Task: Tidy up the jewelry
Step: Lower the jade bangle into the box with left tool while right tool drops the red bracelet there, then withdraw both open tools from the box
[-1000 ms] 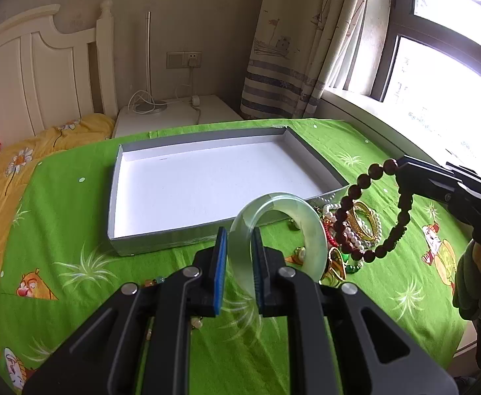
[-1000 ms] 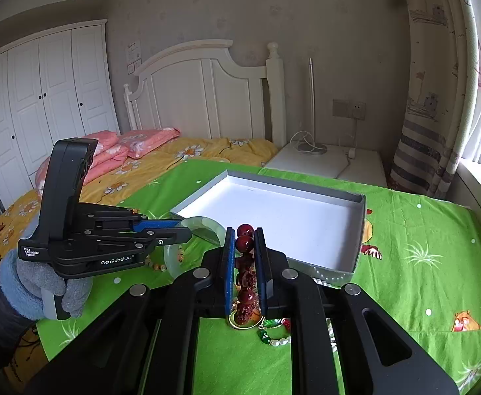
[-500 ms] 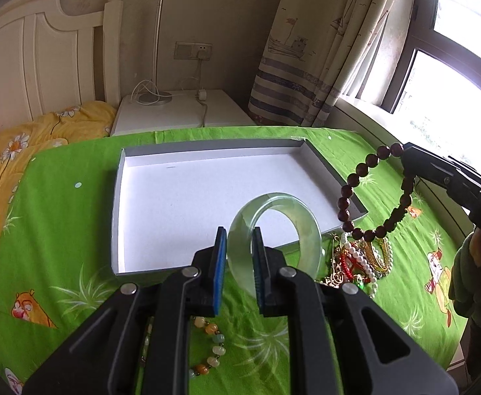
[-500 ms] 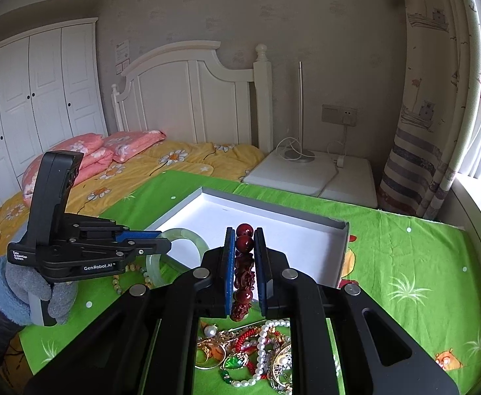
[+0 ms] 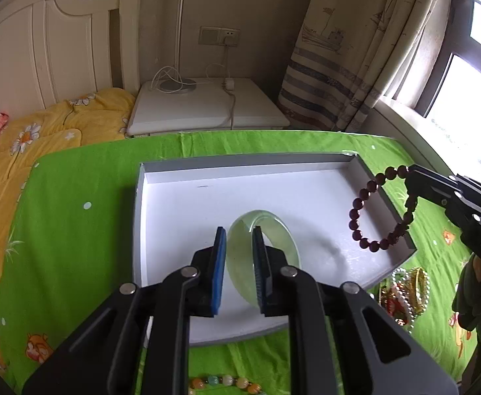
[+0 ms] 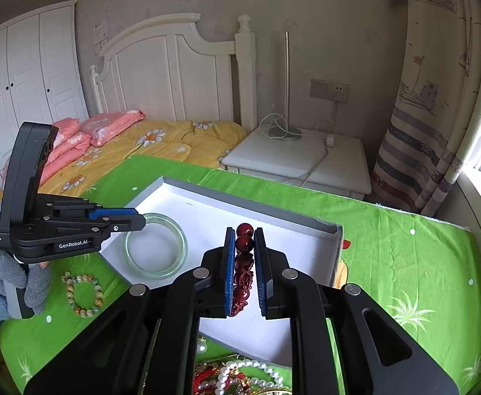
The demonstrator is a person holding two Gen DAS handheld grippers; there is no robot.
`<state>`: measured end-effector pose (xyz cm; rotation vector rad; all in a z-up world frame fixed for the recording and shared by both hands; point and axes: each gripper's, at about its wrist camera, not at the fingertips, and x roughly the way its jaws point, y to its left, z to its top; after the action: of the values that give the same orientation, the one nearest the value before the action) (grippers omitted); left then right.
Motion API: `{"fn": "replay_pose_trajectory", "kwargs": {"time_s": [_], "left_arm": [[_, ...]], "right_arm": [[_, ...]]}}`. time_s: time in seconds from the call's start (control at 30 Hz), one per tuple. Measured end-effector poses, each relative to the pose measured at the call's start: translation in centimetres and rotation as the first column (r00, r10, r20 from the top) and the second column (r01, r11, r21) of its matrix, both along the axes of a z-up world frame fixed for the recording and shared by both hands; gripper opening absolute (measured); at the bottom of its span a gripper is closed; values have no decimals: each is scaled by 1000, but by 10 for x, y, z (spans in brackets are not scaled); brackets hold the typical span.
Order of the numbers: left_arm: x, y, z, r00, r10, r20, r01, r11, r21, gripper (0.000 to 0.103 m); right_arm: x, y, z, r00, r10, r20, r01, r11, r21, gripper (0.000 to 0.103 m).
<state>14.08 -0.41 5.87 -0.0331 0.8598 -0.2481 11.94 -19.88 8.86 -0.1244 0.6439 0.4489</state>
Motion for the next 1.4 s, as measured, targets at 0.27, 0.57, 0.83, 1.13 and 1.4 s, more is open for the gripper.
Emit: {"fn": "replay_pose_trajectory", "kwargs": {"time_s": [0.27,0.57,0.83,1.13,1.4], "left_arm": [[12,26,-16,998,-40,-48,40,999,-3,49],[-13,10,-45,994,-78,-70,82,995,53,47],[-39,-2,-44,994,-26,-102,29,999,31,46],[-84,-17,-42,997,-11,-73,11,1000,3,46],[-137,-18,-44,998,-53,-34,53,999,-6,45]], "right_arm": [[42,-24,-55,975,-42,-217,39,999,-22,33],[23,-23,-66,973,43,-228,-56,997,-52,38],[8,-29,-69,957,236,-170,-261,954,-146,39],[-25,-37,-68,958,205,-202,-242,954,-177,43],[-96,-43,-71,980,111,-165,-137,978,-155,43]]}}
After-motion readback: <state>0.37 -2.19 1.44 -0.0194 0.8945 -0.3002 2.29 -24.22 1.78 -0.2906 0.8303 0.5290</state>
